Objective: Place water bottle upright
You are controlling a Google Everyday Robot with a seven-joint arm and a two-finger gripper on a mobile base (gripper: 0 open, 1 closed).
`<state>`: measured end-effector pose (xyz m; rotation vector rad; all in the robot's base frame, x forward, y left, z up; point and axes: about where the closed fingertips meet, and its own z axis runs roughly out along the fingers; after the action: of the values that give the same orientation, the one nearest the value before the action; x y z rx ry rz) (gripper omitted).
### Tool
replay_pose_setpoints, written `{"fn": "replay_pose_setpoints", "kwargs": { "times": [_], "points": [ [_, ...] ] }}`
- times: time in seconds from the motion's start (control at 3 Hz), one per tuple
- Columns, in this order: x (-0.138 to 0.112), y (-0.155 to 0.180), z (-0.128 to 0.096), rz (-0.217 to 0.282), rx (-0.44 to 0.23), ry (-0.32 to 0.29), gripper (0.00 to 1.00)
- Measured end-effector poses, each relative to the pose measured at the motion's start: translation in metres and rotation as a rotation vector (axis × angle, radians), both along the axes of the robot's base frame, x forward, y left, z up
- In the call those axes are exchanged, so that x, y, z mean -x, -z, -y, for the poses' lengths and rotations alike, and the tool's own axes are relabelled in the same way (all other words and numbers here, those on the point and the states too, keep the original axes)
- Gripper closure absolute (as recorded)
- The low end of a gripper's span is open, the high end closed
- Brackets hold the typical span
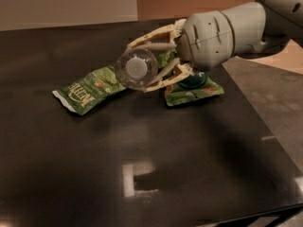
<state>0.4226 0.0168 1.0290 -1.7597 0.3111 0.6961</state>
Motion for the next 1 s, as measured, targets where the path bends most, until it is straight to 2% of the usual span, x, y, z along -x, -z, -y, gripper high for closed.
{"fn": "replay_pose_setpoints", "kwargs": {
  "times": [0.33,0.67,1.0],
  "points": [
    [0.007,-0.001,-0.017,-0.057,0.007,0.151,1.00],
    [0.011,0.006,-0.028,-0.102,-0.035,0.292,1.00],
    [0.016,0.020,-0.032,-0.179,-0.112,0.400,1.00]
  ]
}}
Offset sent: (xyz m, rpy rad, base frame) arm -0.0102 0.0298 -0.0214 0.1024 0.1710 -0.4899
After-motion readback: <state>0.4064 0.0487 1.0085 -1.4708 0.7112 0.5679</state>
